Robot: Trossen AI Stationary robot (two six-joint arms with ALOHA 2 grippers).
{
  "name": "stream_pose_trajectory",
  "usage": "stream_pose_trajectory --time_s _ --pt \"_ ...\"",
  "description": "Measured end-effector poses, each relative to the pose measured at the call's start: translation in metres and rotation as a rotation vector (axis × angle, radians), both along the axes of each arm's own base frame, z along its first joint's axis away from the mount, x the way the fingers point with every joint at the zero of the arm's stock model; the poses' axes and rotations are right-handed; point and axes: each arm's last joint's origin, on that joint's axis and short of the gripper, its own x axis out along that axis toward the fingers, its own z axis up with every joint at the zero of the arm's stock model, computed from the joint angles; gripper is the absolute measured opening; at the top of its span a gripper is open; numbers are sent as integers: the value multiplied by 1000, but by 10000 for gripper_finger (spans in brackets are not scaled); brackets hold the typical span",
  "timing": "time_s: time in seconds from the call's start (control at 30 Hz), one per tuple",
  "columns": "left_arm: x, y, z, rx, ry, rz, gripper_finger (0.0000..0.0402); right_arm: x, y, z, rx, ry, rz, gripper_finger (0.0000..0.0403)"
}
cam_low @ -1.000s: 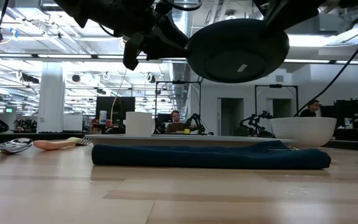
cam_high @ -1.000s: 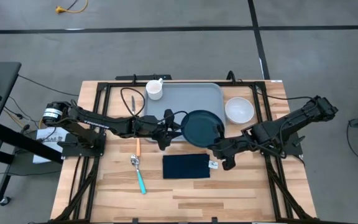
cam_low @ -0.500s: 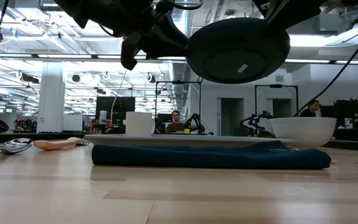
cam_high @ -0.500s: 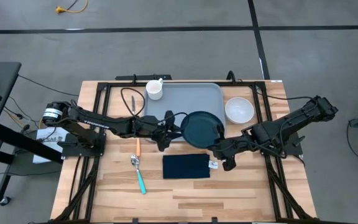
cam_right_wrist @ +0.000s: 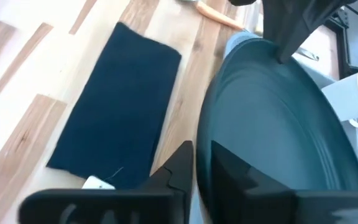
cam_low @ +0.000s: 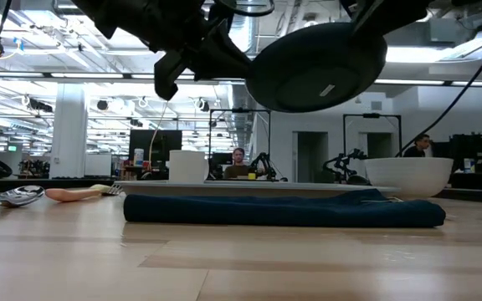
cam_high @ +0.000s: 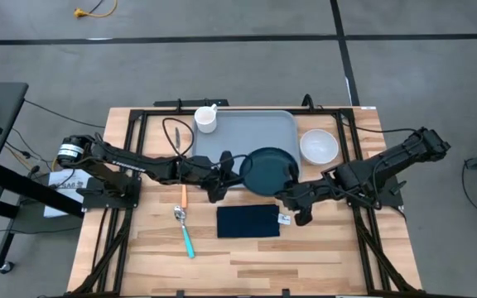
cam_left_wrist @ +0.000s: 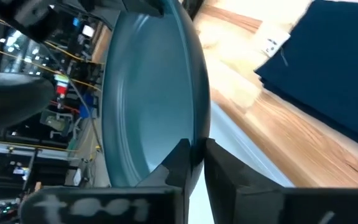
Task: Set up tray
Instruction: Put the black plate to the bottom right of the white mug on the gray tray
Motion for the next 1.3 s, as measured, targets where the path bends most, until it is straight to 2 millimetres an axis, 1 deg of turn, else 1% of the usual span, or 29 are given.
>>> stream_pose_trajectory --time_s 0.1,0.3,0.43,0.57,0.7,0.8,0.9,1.07,1.17,1.3 --pt "0 0 0 2 -2 6 19 0 0 0 3 -4 2 76" --pt "0 1 0 12 5 40 19 0 0 0 3 -3 1 152" --pt "-2 3 -4 9 51 104 19 0 0 0 -4 -2 7 198" --pt "-6 5 -11 -20 115 187 20 0 0 0 -14 -3 4 228" --pt "-10 10 -16 -31 161 337 19 -1 0 -1 -31 6 3 240" --pt "-16 12 -22 -17 225 448 19 -1 -1 -1 -45 6 3 239" --pt "-23 13 -29 -32 286 523 19 0 -1 0 -49 -11 -31 238" --pt "-31 14 -36 -112 350 612 19 0 -2 0 -60 -19 -43 237" --pt "-34 14 -40 -154 359 653 18 0 -2 0 -55 -20 -49 237" --pt "-41 14 -55 -165 342 654 5 0 -2 0 -43 -22 -63 237"
